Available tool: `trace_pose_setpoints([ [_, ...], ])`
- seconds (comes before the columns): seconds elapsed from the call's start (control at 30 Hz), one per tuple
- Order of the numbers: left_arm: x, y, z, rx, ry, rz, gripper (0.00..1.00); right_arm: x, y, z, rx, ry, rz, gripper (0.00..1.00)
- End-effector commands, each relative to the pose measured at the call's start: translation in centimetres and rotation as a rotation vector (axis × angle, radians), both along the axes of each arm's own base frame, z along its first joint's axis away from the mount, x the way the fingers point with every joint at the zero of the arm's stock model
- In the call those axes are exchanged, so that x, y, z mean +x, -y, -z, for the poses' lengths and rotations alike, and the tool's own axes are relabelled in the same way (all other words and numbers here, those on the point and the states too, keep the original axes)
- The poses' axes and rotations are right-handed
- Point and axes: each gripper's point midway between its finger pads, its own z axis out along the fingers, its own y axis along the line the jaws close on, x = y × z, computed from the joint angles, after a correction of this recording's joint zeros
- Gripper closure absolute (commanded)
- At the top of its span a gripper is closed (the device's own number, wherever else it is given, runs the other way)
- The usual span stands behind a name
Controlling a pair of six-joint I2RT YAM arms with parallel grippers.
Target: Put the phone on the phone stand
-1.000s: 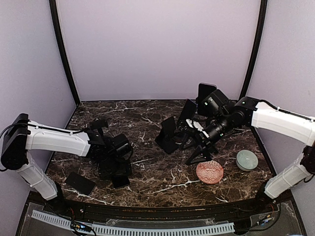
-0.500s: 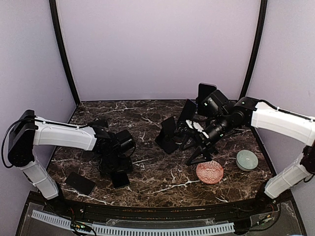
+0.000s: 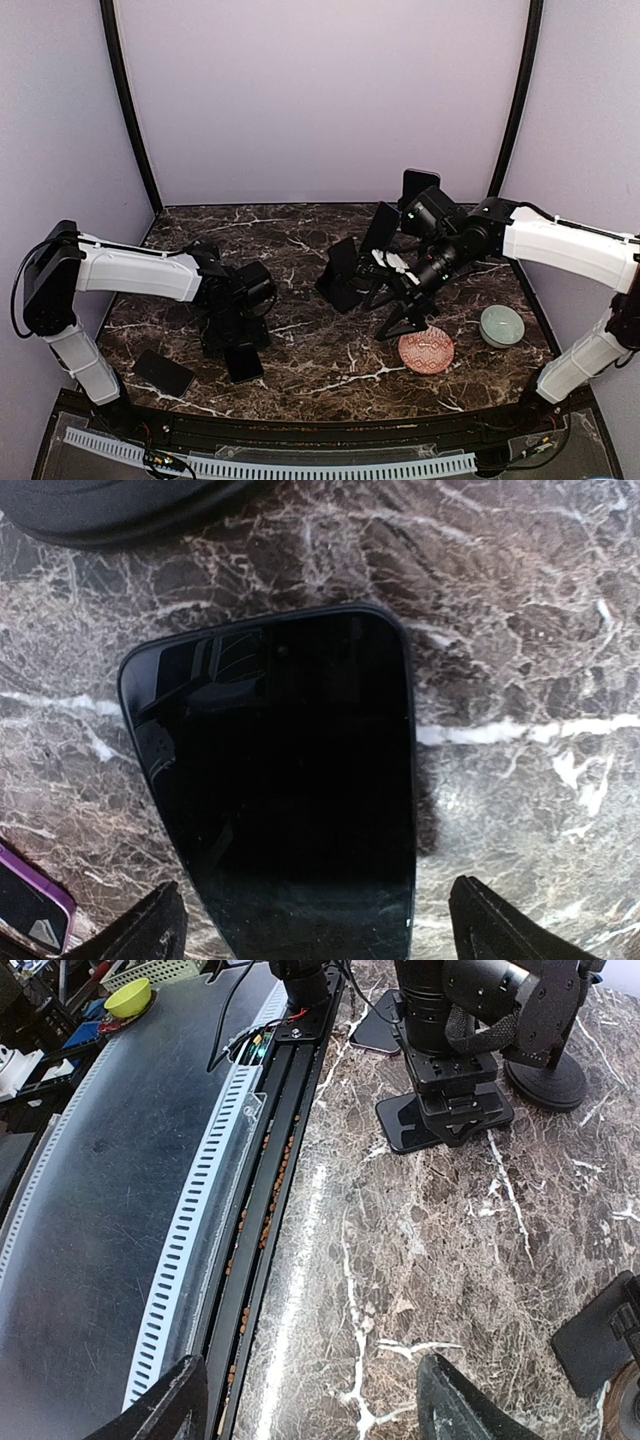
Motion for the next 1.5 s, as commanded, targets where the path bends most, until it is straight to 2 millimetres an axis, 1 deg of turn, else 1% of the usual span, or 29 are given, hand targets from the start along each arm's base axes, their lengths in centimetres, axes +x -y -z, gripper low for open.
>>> trace_pose_setpoints([
  [0.0,0.0,0.3,-0.1,-0.008,-0.020,-0.021,0.06,-0.2,-0.3,-0.9,0.015,0.023,-0.019,0.29],
  [0.1,-0.3,0.2,0.4,-0.008,-0.033,-0.035,0.06,-0.3,-0.3,-1.0,0.017,0.021,-0.023,0.29],
  [0.2,-0.6,0.6,0.6,-0.049,-0.036,-0.032,0.07,-0.2,-0.3,-0.8,0.013,0.024,-0.022,0.29],
  [0.4,-1.0,0.2,1.2,-0.027,-0.059,-0.049,0.08,0.0,-0.3,-0.8,0.009,0.035,-0.022,0.29],
  [0.5,-1.2,-0.1,1.4,0.012,-0.087,-0.058,0.09,0.1,-0.3,-0.7,0.004,0.040,-0.019,0.30],
  [0.6,-1.3,0.1,1.6,0.036,-0.120,-0.042,0.12,0.0,-0.2,-0.8,0.005,0.045,-0.018,0.30],
  [0.73,-1.5,0.8,1.9,0.013,-0.148,-0.031,0.16,0.1,-0.2,-0.7,0.002,0.049,-0.015,0.31],
  [0.9,-1.1,1.5,1.7,-0.012,-0.136,-0.008,0.26,0.2,-0.2,-0.6,-0.002,0.053,-0.013,0.31],
  [0.97,-0.8,1.6,1.5,-0.007,-0.123,0.006,0.31,0.3,-0.2,-0.6,-0.004,0.054,-0.011,0.31],
  [1.03,-0.5,2.0,1.1,-0.003,-0.099,0.041,0.39,0.3,-0.2,-0.5,-0.006,0.052,-0.012,0.32],
  [1.13,0.1,2.5,0.0,0.067,-0.053,0.095,0.44,0.3,-0.3,-0.4,-0.004,0.046,-0.014,0.32],
  [1.23,0.9,3.5,-1.3,0.133,0.000,0.173,0.51,0.2,-0.5,-0.5,-0.004,0.033,-0.020,0.32],
  [1.27,1.2,4.2,-1.8,0.139,0.020,0.199,0.54,0.2,-0.5,-0.6,-0.010,0.028,-0.021,0.33],
  [1.3,1.3,4.5,-2.0,0.148,0.034,0.223,0.59,0.4,-0.5,-0.8,-0.016,0.035,-0.018,0.34],
  [1.33,1.4,4.9,-2.0,0.150,0.044,0.245,0.68,0.7,-0.4,-1.1,-0.019,0.051,-0.008,0.36],
  [1.37,1.4,5.2,-2.1,0.145,0.051,0.261,0.79,1.1,-0.2,-1.6,-0.017,0.066,0.005,0.37],
  [1.47,1.5,5.9,-2.4,0.130,0.085,0.311,0.99,2.4,0.8,-3.8,0.004,0.100,0.051,0.38],
])
